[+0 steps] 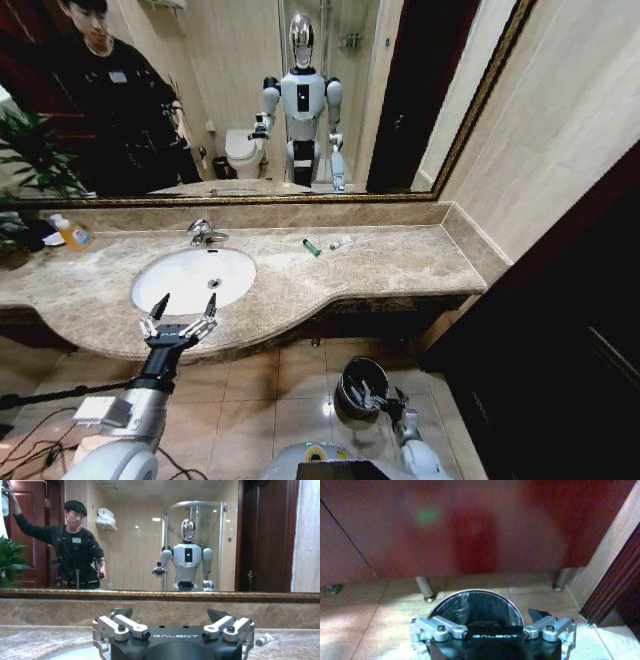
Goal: Pick up the trash from the sink and place it in the trash bin.
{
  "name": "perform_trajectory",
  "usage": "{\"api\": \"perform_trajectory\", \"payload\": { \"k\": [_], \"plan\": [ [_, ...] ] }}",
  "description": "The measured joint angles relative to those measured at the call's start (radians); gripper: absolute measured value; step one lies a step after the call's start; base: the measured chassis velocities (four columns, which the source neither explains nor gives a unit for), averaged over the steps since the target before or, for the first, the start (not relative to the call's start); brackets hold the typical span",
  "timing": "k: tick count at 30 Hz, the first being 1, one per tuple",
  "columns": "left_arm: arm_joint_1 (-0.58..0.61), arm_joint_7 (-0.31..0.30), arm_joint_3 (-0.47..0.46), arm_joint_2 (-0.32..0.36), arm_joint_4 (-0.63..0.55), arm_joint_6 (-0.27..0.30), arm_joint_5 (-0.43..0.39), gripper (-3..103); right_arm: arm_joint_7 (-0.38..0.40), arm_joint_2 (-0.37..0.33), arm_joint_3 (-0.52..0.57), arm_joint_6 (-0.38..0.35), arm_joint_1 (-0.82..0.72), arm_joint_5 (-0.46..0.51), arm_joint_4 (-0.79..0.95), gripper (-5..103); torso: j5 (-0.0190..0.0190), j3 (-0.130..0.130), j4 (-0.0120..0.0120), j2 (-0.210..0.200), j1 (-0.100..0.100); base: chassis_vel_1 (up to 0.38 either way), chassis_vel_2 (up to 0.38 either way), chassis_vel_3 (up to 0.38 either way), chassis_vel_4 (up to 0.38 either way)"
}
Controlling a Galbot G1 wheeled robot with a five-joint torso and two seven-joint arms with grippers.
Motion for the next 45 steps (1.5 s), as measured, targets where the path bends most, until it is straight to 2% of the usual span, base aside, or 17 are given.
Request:
{"api": "perform_trajectory", "payload": {
  "k": [10,15,27,31,38,40,42,45],
  "plan": [
    [0.0,0.0,0.0,0.0,0.0,0.0,0.0,100,0.016,0.006,0.0,-0.002,-0.017,0.002,0.042,100,0.0001,0.0,0.0,0.0,0.0,0.0,0.0,0.0,0.0],
    [0.0,0.0,0.0,0.0,0.0,0.0,0.0,100,0.043,0.006,0.005,-0.045,-0.073,0.046,0.231,100,0.0,0.0,0.0,0.0,0.0,0.0,0.0,0.0,0.0],
    [0.0,0.0,0.0,0.0,0.0,0.0,0.0,100,0.076,0.005,0.02,-0.033,-0.192,0.056,0.56,100,0.0,0.0,-0.0001,0.0,0.0,0.0,0.0,0.0,0.0],
    [0.0,0.0,0.0,0.0,0.0,0.0,0.0,100,0.087,-0.009,0.027,-0.071,-0.234,0.103,0.752,100,0.0001,0.0,-0.0001,0.0,0.0,0.0,0.0,0.0,0.0],
    [0.0,0.0,0.0,0.0,0.0,0.0,0.0,100,0.071,-0.026,0.035,-0.12,-0.219,0.122,0.934,100,0.0001,0.0,0.0,0.0,0.0,0.0,0.0,0.0,0.0],
    [0.0,0.0,0.0,0.0,0.0,0.0,0.0,100,0.068,-0.047,0.029,-0.176,-0.178,0.127,0.998,100,-0.0001,0.0,0.0,0.0,0.0,0.0,0.0,0.0,0.0],
    [0.0,0.0,0.0,0.0,0.0,0.0,0.0,100,0.068,-0.057,0.025,-0.198,-0.155,0.127,1.01,100,0.0001,0.0,0.0,0.0,0.0,0.0,0.0,0.0,0.0],
    [0.0,0.0,0.0,0.0,0.0,0.0,0.0,100,0.059,-0.095,0.004,-0.275,-0.074,0.127,1.021,100,0.0,0.0,0.0,0.0,0.0,0.0,0.0,0.0,0.0]
  ]
}}
